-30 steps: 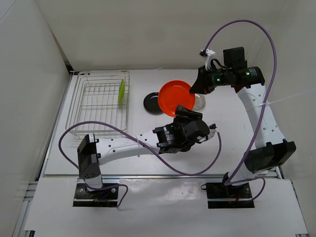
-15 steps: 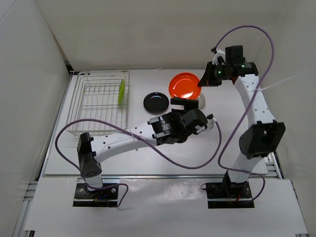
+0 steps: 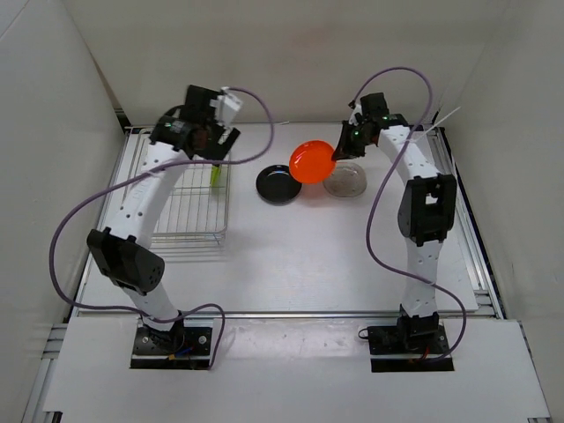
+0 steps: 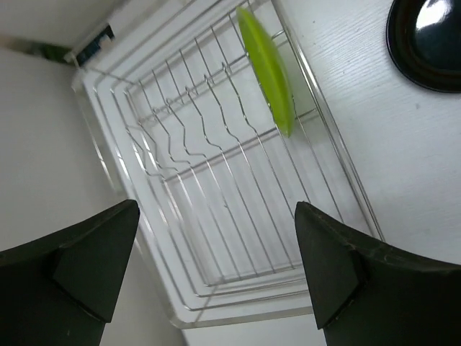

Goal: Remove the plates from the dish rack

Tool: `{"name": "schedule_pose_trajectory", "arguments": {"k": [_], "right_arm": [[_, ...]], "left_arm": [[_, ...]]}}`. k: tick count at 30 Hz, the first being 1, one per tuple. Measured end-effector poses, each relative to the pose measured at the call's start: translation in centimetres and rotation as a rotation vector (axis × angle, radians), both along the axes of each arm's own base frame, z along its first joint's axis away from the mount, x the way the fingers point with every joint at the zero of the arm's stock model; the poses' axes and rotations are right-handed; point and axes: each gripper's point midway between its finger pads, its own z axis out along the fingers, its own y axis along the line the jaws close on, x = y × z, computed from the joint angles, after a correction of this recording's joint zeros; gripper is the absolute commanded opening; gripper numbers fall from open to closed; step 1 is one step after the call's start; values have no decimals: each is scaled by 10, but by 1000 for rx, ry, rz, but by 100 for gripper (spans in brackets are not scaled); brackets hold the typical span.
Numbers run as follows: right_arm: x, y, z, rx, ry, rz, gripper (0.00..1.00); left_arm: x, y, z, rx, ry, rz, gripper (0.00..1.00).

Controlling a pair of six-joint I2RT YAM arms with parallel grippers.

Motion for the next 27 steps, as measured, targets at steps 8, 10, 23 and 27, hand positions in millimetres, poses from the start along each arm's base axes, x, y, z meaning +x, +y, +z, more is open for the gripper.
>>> {"name": "schedule_pose_trajectory", "arguments": {"k": [8,10,23,27], "right_arm": [[2,52,-33,-43,16,17,0],[2,61,-38,-56,12,11,0],[9,67,-76,-105,58,-56,8],[13,70,-71,-98,37,-53,9]], "left_arm": [[-1,47,-17,-386,121,133,100],[-3,45,-18,-432,136,128,100],[-21,17,-21,-600,210,60,100],[-22,15,-23,-610,220,54,100]]}}
